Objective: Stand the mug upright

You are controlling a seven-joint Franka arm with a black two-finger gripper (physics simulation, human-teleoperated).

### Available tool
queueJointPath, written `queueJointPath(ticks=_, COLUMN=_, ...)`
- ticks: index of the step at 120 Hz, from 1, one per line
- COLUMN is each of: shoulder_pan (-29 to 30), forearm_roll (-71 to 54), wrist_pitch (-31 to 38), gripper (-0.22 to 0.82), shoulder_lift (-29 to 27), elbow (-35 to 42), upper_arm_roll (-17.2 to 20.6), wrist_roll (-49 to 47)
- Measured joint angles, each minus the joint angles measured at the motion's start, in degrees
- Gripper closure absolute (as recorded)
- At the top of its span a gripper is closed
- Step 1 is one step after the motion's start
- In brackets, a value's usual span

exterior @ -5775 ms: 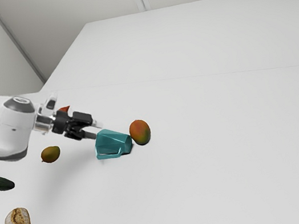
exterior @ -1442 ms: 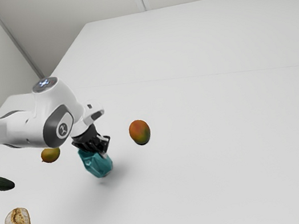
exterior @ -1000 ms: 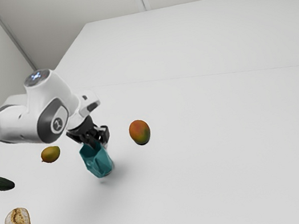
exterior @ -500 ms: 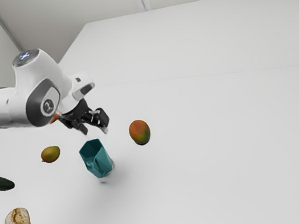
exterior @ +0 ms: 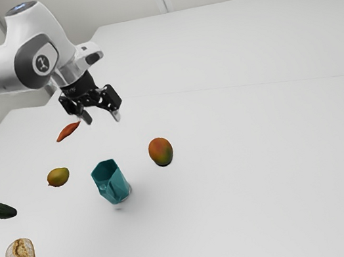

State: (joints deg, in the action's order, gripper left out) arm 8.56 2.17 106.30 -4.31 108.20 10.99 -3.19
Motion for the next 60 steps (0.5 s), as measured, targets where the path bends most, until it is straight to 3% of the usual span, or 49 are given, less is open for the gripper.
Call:
queueJointPath(ticks=41, shoulder_pan=-0.93, forearm_roll=-0.4, wrist_pitch=-9.4, gripper=0.03, shoulder_lift=2.97, elbow=-10.35, upper_arm_roll=-0.32, wrist_roll=-0.22)
queueJointPath(ticks=60, shoulder_pan=-7.24, forearm_roll=-0.69, wrist_pitch=-11.07, gripper=0.03, shoulder_lift=4.84, elbow=-12.79, upper_arm_roll=-5.54, wrist_roll=-0.31)
